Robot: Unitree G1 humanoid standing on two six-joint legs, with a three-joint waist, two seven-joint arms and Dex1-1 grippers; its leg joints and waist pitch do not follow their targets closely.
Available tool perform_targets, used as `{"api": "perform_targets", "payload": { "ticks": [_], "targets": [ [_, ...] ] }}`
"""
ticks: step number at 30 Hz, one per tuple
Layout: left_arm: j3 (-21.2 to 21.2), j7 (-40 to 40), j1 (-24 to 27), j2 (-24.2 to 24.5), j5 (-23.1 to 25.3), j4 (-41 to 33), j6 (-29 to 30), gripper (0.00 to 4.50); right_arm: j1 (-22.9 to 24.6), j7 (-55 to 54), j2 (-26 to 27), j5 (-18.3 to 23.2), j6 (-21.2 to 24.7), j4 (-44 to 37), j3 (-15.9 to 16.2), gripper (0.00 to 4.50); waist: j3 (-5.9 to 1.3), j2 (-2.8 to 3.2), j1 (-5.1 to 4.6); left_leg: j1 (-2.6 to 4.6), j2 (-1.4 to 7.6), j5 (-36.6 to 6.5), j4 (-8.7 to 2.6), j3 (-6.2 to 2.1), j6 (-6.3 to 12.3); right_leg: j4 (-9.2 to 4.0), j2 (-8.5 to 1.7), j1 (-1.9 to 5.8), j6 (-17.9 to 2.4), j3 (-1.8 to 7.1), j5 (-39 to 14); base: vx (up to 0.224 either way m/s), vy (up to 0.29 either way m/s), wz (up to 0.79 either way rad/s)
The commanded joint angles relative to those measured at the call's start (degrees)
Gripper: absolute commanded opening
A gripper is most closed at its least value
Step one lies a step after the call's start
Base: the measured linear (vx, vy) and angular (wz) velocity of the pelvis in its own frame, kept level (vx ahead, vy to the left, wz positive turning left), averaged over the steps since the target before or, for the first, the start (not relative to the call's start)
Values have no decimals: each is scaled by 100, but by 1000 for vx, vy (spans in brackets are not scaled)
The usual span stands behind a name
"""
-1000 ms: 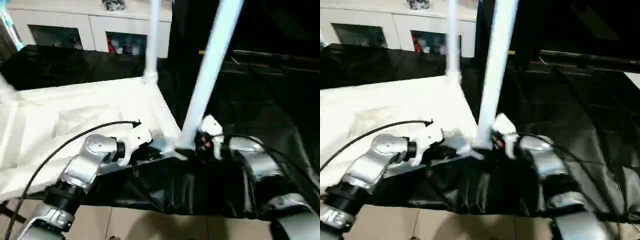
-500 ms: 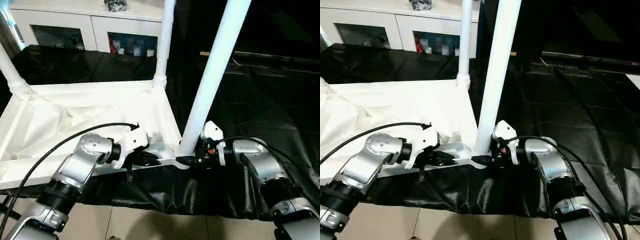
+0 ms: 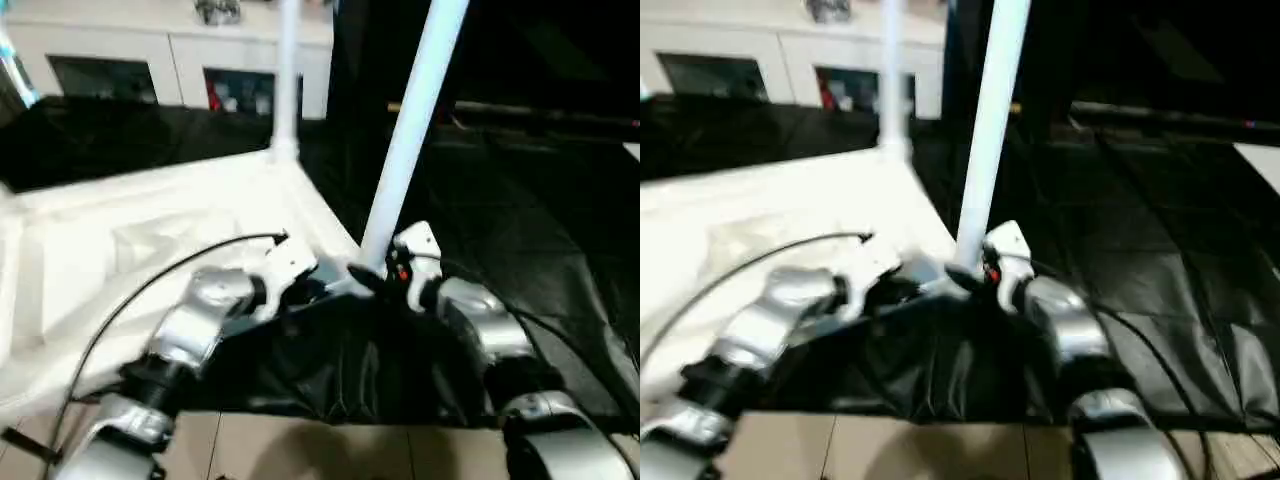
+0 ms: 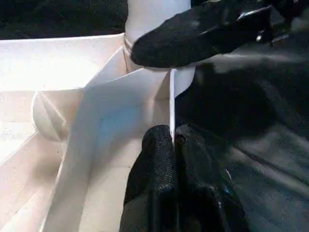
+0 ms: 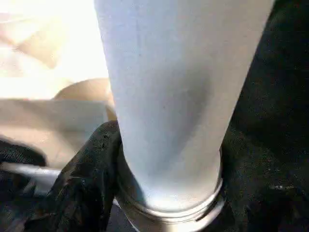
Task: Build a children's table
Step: Rotate leg to tighten
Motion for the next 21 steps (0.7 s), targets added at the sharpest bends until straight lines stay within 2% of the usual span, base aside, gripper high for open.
{"api": "perform_targets", "payload": {
  "ticks": [1,3,4,8,9,10,11,12,13,17,20,21],
  "targets": [
    [-43,184,-212,-362,-113,-159,-76,0,-47,-354,326,-23,165,276,59,267,-402,41,16,37,103,-1193,-405,2,67,-434,-388,311,-1091,256,-1447,0,0,0],
    [-40,292,-250,-490,-81,-135,-93,0,-230,-701,540,10,107,473,-73,267,-407,44,0,22,104,-1109,-402,7,94,-416,-388,319,-1136,258,-1277,0,0,0],
    [-37,299,-251,-514,-80,-138,-114,0,-278,-696,602,51,79,517,-113,323,-405,62,-8,17,100,-1115,-401,8,108,-419,-390,322,-1153,255,-1252,0,0,0],
    [-80,114,-154,-407,-134,-247,-199,0,-258,-331,573,141,54,409,-96,357,-395,65,-11,28,109,-1276,-415,3,122,-431,-387,324,-1124,252,-1329,0,0,0],
    [-100,47,-126,-361,-156,-275,-219,0,-243,-233,521,146,58,373,-80,372,-394,87,-5,27,106,-1290,-414,-1,127,-432,-390,328,-1131,251,-1327,0,0,0],
    [-117,-50,-74,-286,-179,-327,-266,0,-208,-93,415,90,31,305,-6,372,-390,72,-13,23,106,-1308,-412,7,136,-438,-388,327,-1138,255,-1334,0,0,0],
    [-141,-228,13,-146,-211,-392,-369,0,-138,111,150,-136,-67,191,210,380,-393,85,-2,23,106,-1303,-411,1,137,-437,-395,334,-1145,253,-1328,0,0,0],
    [-143,-237,17,-139,-212,-395,-376,0,-134,120,138,-147,-71,186,220,390,-395,69,1,4,104,-1263,-409,1,156,-432,-391,350,-1142,249,-1291,0,0,0],
    [-146,-389,79,-49,-218,-443,-437,0,-94,331,-37,-259,-125,122,320,390,-398,73,4,15,110,-1220,-403,8,176,-426,-399,336,-1181,256,-1230,0,0,0],
    [-140,-772,183,153,-310,-578,-527,0,10,1121,-394,-234,-181,-111,425,402,-388,71,13,16,121,-1232,-400,16,234,-424,-399,338,-1237,263,-1214,0,0,0],
    [-152,-997,231,265,-372,-658,-594,0,77,1566,-581,-226,-227,-225,512,402,-381,70,23,25,124,-1305,-403,14,243,-441,-392,336,-1192,261,-1386,0,0,0],
    [-166,-1201,262,368,-453,-735,-613,0,136,1945,-750,-192,-261,-331,598,402,-381,44,25,26,124,-1314,-401,14,257,-438,-397,339,-1196,258,-1431,0,0,0]
  ]
}}
